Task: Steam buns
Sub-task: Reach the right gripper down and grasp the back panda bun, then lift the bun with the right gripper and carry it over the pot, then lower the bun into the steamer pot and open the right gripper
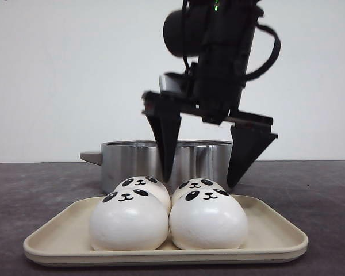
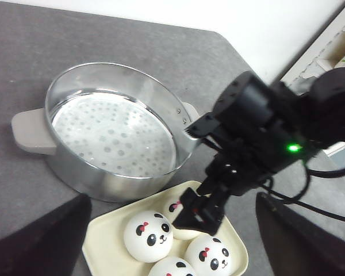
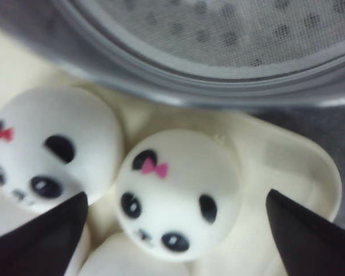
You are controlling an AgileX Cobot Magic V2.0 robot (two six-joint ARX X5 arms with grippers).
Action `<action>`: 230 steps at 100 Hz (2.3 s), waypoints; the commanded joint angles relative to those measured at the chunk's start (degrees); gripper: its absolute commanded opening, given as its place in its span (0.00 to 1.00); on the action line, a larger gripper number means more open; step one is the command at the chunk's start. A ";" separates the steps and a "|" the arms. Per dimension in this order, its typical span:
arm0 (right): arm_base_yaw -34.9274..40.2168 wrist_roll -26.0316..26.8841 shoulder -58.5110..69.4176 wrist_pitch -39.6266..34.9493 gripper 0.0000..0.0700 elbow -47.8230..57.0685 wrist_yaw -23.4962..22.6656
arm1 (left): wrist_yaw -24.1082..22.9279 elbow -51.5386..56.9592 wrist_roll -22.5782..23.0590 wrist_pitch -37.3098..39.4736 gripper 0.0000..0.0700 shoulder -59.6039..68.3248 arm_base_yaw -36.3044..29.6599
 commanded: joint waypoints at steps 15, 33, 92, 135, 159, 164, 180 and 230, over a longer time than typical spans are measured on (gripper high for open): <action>0.04 0.81 5.11 1.46 0.69 1.05 0.66 | -0.13 0.70 0.42 0.61 0.79 0.11 -1.22; 0.04 0.98 5.77 1.77 0.10 1.05 1.55 | -0.13 0.70 0.44 0.61 0.79 0.11 -1.77; 3.80 -4.37 -13.40 -2.21 0.01 11.91 1.16 | -0.31 0.70 0.42 1.57 0.79 0.11 -2.05; -5.46 -11.78 -6.23 8.39 0.01 24.24 6.14 | -0.98 0.70 0.44 2.80 0.79 0.11 -2.03; -7.98 -13.00 4.87 14.88 0.01 24.26 6.99 | -1.31 0.70 0.44 2.80 0.79 0.11 -2.03; -8.26 -13.05 7.17 16.48 0.01 24.26 8.28 | -1.38 0.70 0.44 2.78 0.79 0.11 -2.03; -9.14 -13.00 13.60 19.85 0.01 24.26 9.11 | -1.38 0.70 0.44 2.71 0.79 0.11 -2.03; -10.58 -11.41 19.41 17.11 0.60 24.26 11.72 | -1.40 0.70 0.66 2.34 0.79 0.11 -2.05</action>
